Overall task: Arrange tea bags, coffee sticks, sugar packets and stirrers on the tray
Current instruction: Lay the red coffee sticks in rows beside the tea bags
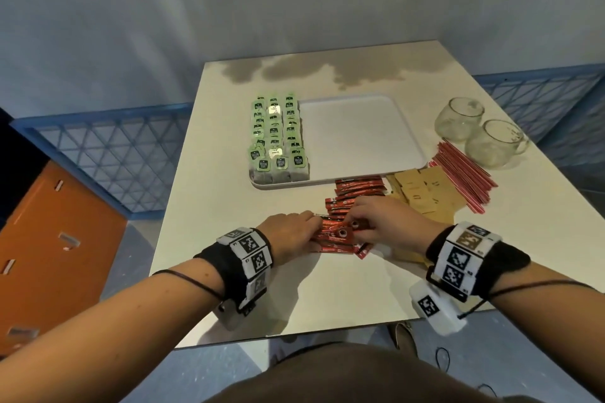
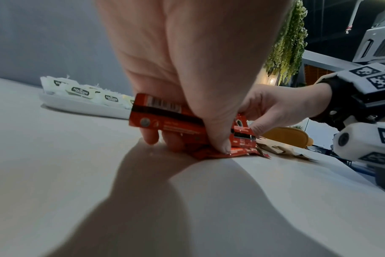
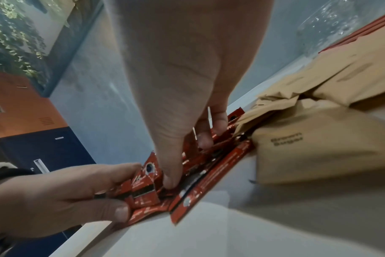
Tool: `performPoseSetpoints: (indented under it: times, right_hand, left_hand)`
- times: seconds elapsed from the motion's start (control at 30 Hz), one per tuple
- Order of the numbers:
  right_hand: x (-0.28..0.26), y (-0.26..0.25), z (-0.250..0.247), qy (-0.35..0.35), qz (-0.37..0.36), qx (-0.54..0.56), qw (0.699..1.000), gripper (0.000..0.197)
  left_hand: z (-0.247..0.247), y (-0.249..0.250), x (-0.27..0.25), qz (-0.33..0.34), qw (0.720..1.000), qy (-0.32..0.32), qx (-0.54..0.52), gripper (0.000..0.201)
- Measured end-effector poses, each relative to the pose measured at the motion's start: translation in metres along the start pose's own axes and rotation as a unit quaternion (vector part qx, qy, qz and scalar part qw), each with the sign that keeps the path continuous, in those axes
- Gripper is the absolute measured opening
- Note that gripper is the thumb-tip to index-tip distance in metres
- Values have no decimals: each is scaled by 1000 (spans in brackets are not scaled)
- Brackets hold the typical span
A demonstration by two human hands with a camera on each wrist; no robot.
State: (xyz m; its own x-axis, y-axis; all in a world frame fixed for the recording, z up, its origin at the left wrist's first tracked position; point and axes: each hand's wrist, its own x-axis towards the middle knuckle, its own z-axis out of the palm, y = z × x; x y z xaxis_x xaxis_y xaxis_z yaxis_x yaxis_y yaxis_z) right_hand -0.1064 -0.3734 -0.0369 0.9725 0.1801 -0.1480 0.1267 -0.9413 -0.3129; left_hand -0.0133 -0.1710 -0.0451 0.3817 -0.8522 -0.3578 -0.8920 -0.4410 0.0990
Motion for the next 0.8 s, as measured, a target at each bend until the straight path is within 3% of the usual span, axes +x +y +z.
performPoseSetpoints:
  times: [0.13,0.23,0.43,0.5,0.7,0.73,0.8]
  right_hand:
    - [9,5,-8,-7,-3,5,1000,20]
    - [15,11,-16,-5,12,33,999,17]
    - [19,20,-41,-27,62,102,992,14]
    - [23,23,-49,-23,83,147,985,19]
    - [45,14,-61,48,118,326,937,23]
    - [52,10,-63,64,124,349,927,25]
    - [63,1,-64,101,129,398,903,25]
  left_hand:
    - [-9,-9,1,-20,999,-16,-41,37]
    - [-21,-17,-3,-39,989,-24,-139,33]
    - [-38,-44,-23,-37,971,20,-236,12]
    - [-43,-53,-28,-65,937,55,-340,13]
    - [-49,-60,-11,-168,763,170,-600,16]
    - [-52,-56,-6,-173,733,186,-632,14]
    - [-56,-44,3,-160,698,209,-666,18]
